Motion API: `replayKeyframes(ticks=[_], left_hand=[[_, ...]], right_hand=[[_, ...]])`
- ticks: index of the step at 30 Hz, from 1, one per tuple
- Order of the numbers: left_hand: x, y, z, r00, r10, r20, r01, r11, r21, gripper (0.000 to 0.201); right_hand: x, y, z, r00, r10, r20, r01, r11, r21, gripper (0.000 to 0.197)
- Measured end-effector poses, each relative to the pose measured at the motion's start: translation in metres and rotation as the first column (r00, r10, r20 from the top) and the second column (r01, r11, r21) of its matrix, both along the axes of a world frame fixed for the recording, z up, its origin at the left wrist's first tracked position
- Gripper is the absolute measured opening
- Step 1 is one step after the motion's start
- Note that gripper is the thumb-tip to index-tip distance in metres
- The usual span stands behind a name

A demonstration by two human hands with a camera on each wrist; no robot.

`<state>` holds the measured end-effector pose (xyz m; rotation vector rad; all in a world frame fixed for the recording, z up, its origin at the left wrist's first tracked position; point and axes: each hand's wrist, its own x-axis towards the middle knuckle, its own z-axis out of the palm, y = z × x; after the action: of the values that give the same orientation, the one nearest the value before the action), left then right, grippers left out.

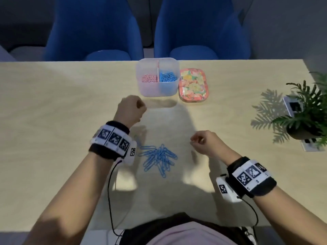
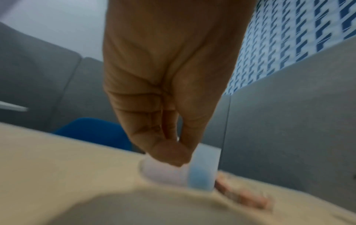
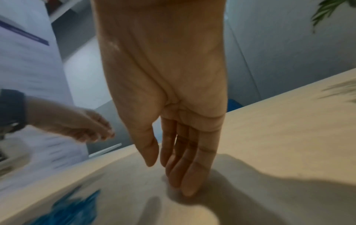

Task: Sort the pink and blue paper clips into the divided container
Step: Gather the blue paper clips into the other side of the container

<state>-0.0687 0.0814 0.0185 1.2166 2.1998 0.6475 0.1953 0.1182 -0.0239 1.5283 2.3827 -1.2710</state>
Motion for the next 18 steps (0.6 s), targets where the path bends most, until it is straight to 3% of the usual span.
replayKeyframes(ticks=[4,8,11,13,15,18], left_hand=[[-0.004,-0.074,-0.043,0.996,-0.005,-0.090,-0.013,0.980,-0.196,0.018],[0.019,-0.090,-0.056,0.992,-0.108,-0.070,0.101,0.990,-0.099,0.019],[0.042,-0.089,-0.055,0.962,-0.275,-0.008,0.273,0.957,-0.095,0.016],[0.046,-0.092,-0.049,0.950,-0.311,-0.007,0.310,0.947,-0.086,0.017],[0.038,-0.099,-0.044,0.957,-0.290,0.024,0.291,0.953,-0.082,0.028],[0.024,-0.114,-0.042,0.929,-0.368,0.035,0.367,0.908,-0.205,0.068]], right_hand=[[-0.015,-0.027,-0.004,0.985,0.173,0.008,-0.173,0.985,0.011,0.036],[-0.046,-0.054,-0.008,0.939,0.339,0.062,-0.344,0.934,0.100,0.061],[-0.062,-0.063,-0.009,0.914,0.399,0.069,-0.405,0.904,0.138,0.058],[-0.060,-0.060,-0.006,0.920,0.388,0.052,-0.391,0.911,0.131,0.059],[-0.049,-0.054,-0.001,0.940,0.339,0.050,-0.342,0.931,0.126,0.066],[-0.032,-0.052,0.000,0.955,0.286,0.082,-0.294,0.950,0.109,0.074]])
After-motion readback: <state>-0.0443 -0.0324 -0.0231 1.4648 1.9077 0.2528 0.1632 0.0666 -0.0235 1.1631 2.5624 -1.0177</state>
